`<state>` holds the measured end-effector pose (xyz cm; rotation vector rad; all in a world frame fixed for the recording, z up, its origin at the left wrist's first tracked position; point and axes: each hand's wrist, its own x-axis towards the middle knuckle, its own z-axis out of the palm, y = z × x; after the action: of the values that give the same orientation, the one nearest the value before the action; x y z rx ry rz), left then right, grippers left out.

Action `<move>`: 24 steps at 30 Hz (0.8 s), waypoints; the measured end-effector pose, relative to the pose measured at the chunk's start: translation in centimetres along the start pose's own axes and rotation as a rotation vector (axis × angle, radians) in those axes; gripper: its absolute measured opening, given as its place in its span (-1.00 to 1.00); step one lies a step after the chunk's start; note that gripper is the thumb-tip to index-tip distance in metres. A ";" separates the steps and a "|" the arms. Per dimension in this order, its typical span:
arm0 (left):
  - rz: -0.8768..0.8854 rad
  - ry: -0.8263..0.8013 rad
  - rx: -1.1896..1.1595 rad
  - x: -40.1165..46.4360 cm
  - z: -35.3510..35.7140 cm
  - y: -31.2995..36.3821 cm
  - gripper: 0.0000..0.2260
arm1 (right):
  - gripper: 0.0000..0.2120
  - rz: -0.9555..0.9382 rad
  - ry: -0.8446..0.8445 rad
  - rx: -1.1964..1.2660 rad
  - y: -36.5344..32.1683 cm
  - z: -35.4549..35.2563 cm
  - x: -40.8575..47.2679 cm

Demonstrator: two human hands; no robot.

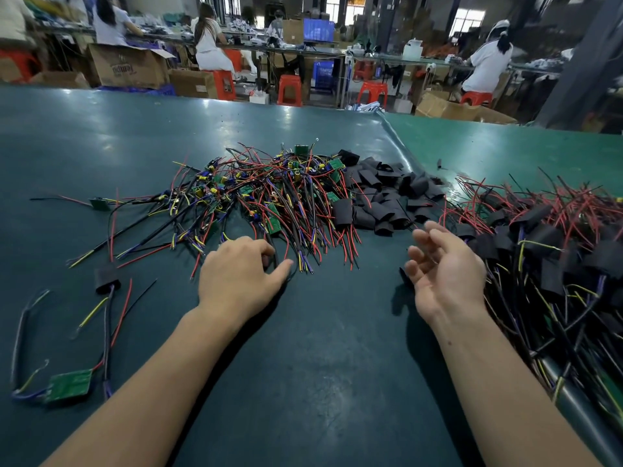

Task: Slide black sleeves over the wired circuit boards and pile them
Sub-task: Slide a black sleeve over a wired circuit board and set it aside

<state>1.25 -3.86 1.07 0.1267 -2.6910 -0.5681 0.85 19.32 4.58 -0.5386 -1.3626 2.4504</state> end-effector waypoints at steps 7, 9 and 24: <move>-0.040 0.137 -0.193 -0.3 -0.8 0.7 -0.81 | -0.82 -0.094 -0.118 -0.167 0.6 0.6 -0.7; 0.020 0.349 -0.304 -0.2 -1.3 0.9 -0.79 | -0.81 -0.122 -0.164 -0.250 1.0 0.7 -0.9; 0.552 0.293 -0.761 -2.1 -0.7 3.0 -0.82 | -0.86 -0.011 -0.849 -0.313 4.0 1.9 -3.8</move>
<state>3.40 -1.07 2.12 -0.6556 -1.9351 -1.2063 3.11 14.21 2.76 0.5371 -2.0430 2.5615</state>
